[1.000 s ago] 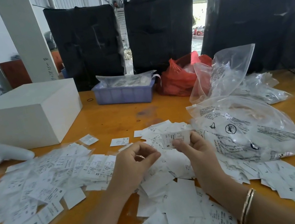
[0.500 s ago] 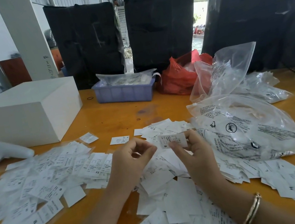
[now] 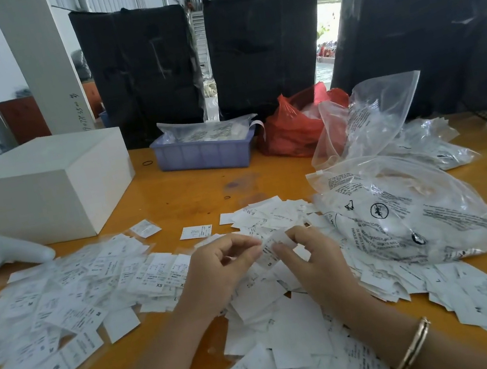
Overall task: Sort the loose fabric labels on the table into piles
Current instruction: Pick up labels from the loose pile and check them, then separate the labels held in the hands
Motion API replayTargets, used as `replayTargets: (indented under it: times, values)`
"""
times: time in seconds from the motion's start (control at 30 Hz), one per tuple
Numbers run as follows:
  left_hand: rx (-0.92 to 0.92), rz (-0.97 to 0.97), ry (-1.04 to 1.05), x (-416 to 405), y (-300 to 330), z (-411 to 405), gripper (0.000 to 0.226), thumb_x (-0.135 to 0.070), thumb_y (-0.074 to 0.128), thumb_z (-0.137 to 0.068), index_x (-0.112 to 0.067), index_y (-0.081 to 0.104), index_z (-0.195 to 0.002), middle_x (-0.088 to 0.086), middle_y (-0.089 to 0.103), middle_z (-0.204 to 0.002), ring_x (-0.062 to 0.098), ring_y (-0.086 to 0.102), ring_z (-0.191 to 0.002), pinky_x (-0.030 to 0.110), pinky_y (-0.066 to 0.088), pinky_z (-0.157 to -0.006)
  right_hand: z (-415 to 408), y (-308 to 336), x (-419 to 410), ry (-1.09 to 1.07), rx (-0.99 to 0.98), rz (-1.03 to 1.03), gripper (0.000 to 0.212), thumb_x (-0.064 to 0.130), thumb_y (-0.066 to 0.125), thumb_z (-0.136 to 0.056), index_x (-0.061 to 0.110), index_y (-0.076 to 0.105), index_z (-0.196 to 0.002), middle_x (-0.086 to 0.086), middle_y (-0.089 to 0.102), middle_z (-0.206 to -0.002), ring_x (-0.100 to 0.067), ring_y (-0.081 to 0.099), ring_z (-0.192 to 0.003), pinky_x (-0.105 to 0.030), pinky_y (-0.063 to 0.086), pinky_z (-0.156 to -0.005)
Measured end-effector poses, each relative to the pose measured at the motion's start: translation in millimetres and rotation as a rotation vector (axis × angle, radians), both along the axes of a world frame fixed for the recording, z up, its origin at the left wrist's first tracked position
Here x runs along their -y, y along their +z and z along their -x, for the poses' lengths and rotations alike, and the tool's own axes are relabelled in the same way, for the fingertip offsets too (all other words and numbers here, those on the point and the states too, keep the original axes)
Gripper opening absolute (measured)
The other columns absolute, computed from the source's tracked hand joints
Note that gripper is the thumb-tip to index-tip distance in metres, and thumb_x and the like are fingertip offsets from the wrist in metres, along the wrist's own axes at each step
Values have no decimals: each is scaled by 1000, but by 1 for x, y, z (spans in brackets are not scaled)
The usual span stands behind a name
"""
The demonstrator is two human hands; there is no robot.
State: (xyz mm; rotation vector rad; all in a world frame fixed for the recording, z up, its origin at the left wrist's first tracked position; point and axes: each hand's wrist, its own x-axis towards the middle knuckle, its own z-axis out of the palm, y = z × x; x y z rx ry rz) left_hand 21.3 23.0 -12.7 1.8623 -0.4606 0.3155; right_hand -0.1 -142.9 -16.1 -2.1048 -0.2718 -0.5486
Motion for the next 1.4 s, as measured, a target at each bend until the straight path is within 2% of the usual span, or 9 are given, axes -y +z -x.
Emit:
replayTargets:
  times: [0.1, 0.17, 0.33, 0.43, 0.63, 0.8, 1.07, 1.3, 1.4]
  values:
    - [-28, 26, -35, 2, -1, 1, 17, -22, 73, -79, -39, 69, -78, -21, 70, -82, 0, 66, -78, 8, 48, -66, 0, -1, -3, 25, 18, 60, 18, 26, 63, -89, 13, 63, -77, 8, 59, -72, -7, 50, -75, -29, 36, -70]
    - [-33, 40, -26, 2, 0, 1, 15, -21, 72, -80, -36, 70, -79, -18, 71, -80, 0, 66, -76, 7, 47, -66, 0, -1, -3, 35, 7, 22, 15, 26, 62, -89, 18, 64, -76, 10, 60, -70, -5, 51, -72, -21, 36, -66]
    - [-115, 155, 12, 0, 2, 0, 10, -17, 71, -82, -27, 71, -79, -11, 73, -74, 2, 67, -69, 6, 47, -60, 0, 4, 5, 73, -17, -468, 20, 14, 62, -89, 28, 64, -75, 11, 65, -68, -4, 58, -63, -15, 45, -58]
    - [-113, 158, 39, 0, 2, -1, 11, -17, 75, -78, -28, 71, -76, -12, 72, -74, 0, 65, -70, 6, 46, -59, 2, 5, 5, 80, 14, -599, 16, 9, 63, -88, 24, 64, -80, 6, 68, -70, -7, 64, -66, -13, 48, -60]
    - [-90, 144, 78, 0, 3, 0, 11, -18, 75, -77, -27, 69, -76, -17, 70, -75, -4, 63, -69, 5, 45, -56, 4, 3, -2, 24, 54, -498, 15, 16, 66, -85, 29, 61, -81, 3, 70, -79, -17, 66, -78, -31, 52, -67]
    - [-101, 141, 64, 0, 3, 0, 10, -17, 74, -77, -25, 69, -77, -17, 69, -73, -2, 63, -69, 8, 47, -56, 5, 2, -5, -1, 94, -412, 18, 16, 67, -86, 32, 59, -81, 10, 69, -79, -11, 65, -76, -21, 47, -59]
    - [-110, 158, 59, 0, 3, 1, 9, -18, 74, -77, -25, 69, -77, -16, 70, -74, -1, 64, -70, 9, 47, -57, 3, 1, -2, 50, 147, -241, 28, 9, 66, -86, 35, 57, -80, 23, 64, -78, -8, 59, -75, -21, 49, -64]
    - [-124, 150, 39, -1, 4, 1, 11, -19, 73, -78, -29, 71, -74, -17, 71, -76, 0, 65, -72, 10, 49, -56, 2, 0, 0, 66, 137, -211, 31, 8, 65, -87, 37, 57, -81, 22, 64, -81, -9, 59, -77, -24, 48, -66]
    - [-120, 145, 46, 0, 5, 1, 9, -22, 73, -78, -31, 70, -76, -17, 71, -76, -2, 64, -72, 7, 47, -58, 2, 1, 2, 15, 141, -288, 29, 12, 64, -88, 39, 56, -80, 23, 65, -81, -4, 59, -78, -15, 44, -60]
